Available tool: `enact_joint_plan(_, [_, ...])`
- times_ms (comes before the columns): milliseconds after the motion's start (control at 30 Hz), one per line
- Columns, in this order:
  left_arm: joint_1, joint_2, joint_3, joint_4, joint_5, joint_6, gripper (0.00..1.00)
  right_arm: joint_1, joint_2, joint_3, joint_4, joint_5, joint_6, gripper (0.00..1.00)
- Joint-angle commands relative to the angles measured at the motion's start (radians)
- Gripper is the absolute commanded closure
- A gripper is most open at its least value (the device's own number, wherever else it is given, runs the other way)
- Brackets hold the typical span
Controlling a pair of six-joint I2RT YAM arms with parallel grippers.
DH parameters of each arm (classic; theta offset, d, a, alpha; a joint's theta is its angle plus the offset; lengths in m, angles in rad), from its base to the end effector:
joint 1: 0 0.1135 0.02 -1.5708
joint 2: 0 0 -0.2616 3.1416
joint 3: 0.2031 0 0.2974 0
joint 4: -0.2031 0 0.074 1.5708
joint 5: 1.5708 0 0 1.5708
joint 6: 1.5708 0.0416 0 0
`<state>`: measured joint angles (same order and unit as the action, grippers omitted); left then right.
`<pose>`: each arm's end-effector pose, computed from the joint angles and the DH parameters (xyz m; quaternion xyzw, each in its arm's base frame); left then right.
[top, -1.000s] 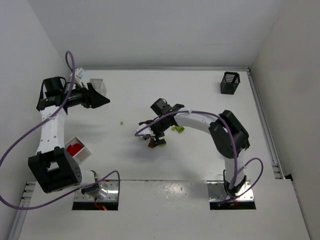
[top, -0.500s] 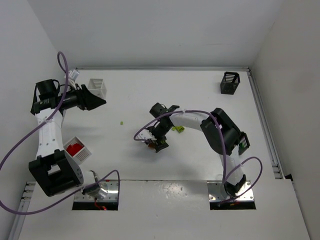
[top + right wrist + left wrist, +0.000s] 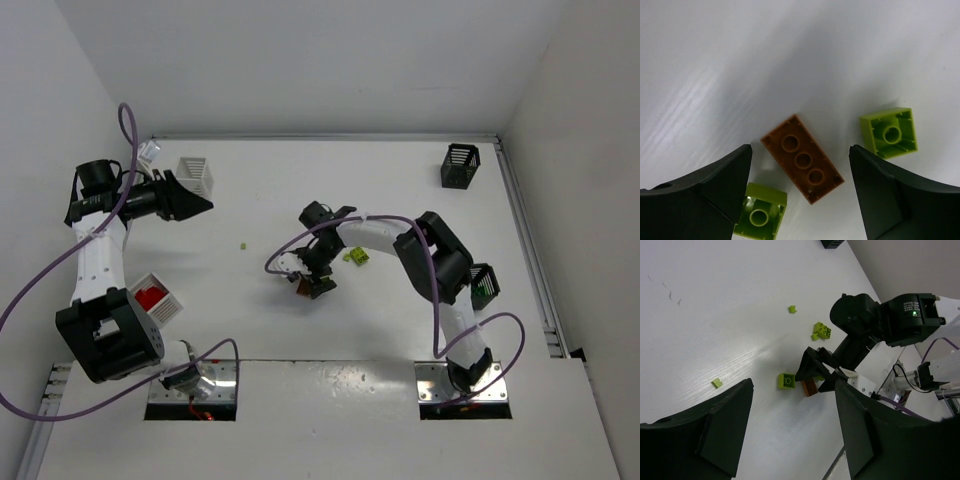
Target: Sort the legos into containers by color
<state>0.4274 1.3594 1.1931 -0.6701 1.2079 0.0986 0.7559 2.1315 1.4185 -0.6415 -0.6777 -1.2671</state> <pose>0.3090 0.0980 0.3143 0.0754 0.7912 -0.4350 0.4231 0.3034 0.3218 0.0860 -0.8138 0.4671 0.2940 0.1820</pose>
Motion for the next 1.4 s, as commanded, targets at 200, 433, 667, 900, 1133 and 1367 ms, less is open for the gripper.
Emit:
enact_joint_plan(200, [0.011,-0.008,0.017,-0.028,0.025,0.067,0.28,-0.053,0.059,0.050,-0.032,0.046,-0.026,0.41])
enact_joint_plan(433, [0.001,-0.026,0.008,-0.037,0.016,0.099,0.29,-0.063,0.033,0.010,-0.041,0.026,-0.044,0.63])
enact_joint_plan(667, [-0.064,-0.097,-0.055,-0.046,-0.033,0.122,0.32,-0.053,-0.080,0.010,0.015,-0.051,0.188,0.89])
enact_joint_plan(900, [-0.143,-0.121,-0.108,-0.068,0.004,0.110,0.30,-0.063,-0.276,-0.054,0.351,-0.018,0.647,0.98])
enact_joint_plan(1133, [-0.202,-0.053,-0.127,-0.068,0.140,0.047,0.29,-0.029,-0.351,-0.090,0.560,0.086,0.847,1.00])
enact_joint_plan(1367, [-0.234,0.029,-0.087,-0.057,0.177,-0.031,0.29,-0.006,-0.351,-0.070,0.617,0.124,0.861,1.00])
